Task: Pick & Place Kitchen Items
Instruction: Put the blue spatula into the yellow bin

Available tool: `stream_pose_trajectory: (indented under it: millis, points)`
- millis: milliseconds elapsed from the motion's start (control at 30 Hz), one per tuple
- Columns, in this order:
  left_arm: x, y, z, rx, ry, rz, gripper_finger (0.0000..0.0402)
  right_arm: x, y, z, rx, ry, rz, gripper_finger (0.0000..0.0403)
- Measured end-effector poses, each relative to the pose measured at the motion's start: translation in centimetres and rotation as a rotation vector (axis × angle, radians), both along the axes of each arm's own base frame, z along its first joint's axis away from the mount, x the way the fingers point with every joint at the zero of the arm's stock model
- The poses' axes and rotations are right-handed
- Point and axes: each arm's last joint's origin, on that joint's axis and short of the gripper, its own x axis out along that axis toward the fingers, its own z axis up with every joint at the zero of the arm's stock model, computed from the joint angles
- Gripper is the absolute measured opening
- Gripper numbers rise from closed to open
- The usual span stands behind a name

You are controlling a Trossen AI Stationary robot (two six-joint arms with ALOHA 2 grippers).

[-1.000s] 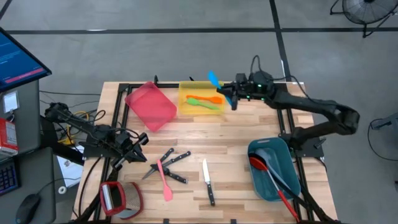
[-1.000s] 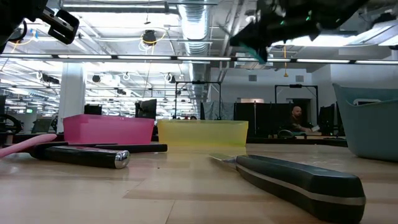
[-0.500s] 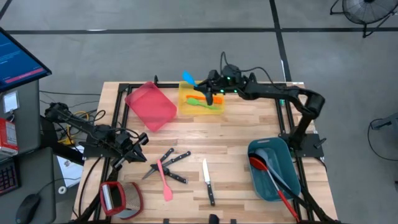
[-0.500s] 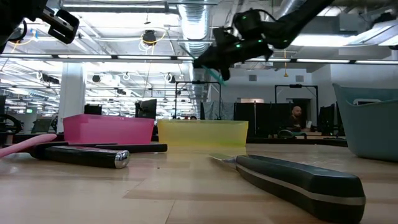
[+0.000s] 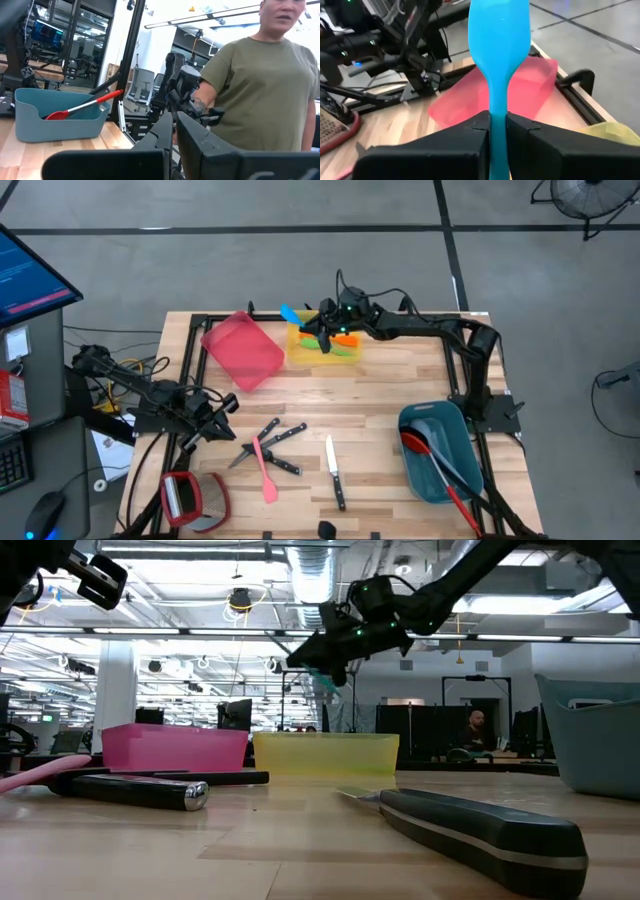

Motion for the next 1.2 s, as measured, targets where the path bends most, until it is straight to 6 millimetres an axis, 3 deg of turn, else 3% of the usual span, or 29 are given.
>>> stream_pose_trajectory:
  millis: [367,667,933,1200]
  points:
    - [0.0,0.0,0.0,0.0,0.0,0.0,0.0008,-0.5,-0.5,-0.8,-0.059,0.081,-0.003,0.002]
    - [0.0,0.0,0.0,0.0,0.0,0.0,0.0008,-2.1,-0.8,-3.5,-0.047,0.31,-0.073,0.002]
    - [0.0,0.0,0.0,0.0,0.0,0.0,0.0008,-3.2,-0.8,-5.4,-0.02,0.401,-0.226,0.0023]
    - [0.0,0.0,0.0,0.0,0.0,0.0,0.0008,-3.3,-0.4,-6.0,-0.027,0.424,-0.24,0.0022]
